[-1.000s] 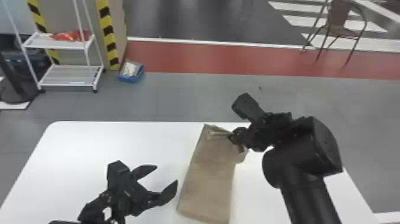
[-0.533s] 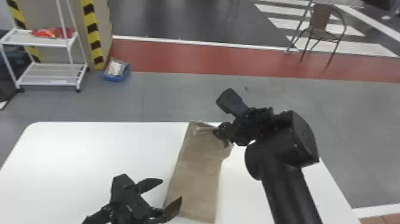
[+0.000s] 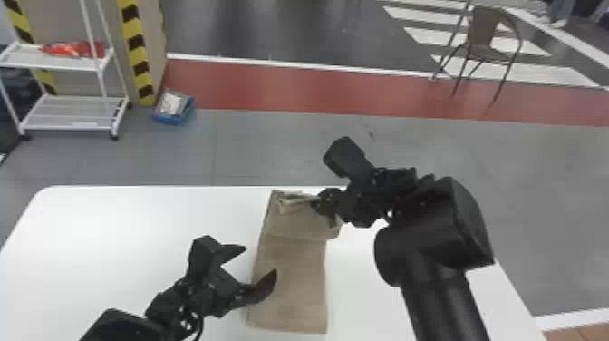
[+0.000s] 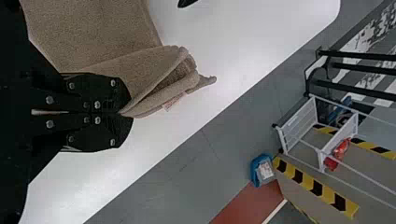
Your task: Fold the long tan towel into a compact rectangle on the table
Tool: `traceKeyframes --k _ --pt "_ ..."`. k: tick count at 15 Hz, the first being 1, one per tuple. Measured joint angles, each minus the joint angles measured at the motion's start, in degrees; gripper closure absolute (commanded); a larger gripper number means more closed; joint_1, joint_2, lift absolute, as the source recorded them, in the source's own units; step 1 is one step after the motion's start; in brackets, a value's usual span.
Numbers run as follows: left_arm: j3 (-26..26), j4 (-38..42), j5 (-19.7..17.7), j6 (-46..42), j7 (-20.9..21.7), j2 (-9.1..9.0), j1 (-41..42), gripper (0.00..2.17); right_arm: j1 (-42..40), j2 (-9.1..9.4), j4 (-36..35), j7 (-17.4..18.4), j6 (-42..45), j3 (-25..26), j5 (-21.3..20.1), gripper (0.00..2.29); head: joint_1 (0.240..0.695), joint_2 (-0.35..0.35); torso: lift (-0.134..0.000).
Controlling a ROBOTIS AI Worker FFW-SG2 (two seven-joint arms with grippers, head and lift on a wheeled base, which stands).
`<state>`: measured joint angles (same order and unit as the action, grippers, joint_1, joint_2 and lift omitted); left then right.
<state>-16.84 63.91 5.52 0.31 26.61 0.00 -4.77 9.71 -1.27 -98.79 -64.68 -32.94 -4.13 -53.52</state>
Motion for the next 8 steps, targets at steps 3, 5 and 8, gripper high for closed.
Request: traceKeyframes --k 3,5,8 --pt "0.2 -3.0 0.6 -0.9 -0.3 0.0 -2.7 0.2 -1.4 -0.38 -4.7 -2.5 -0.2 -1.2 1.3 1.48 0.695 -0.161 0.0" --pt "0.7 -5.5 0.8 -2.1 -1.0 0.0 -4.6 0.2 -2.5 -0.55 -6.7 -3.5 -0.1 -1.8 1.7 1.48 0.695 -0.146 0.0" --pt "2.6 -7.9 0.8 -4.0 -1.0 0.0 -6.2 0.2 -4.5 -1.14 -10.9 -4.7 -0.4 -3.1 2.4 1.48 0.695 -0.114 0.0"
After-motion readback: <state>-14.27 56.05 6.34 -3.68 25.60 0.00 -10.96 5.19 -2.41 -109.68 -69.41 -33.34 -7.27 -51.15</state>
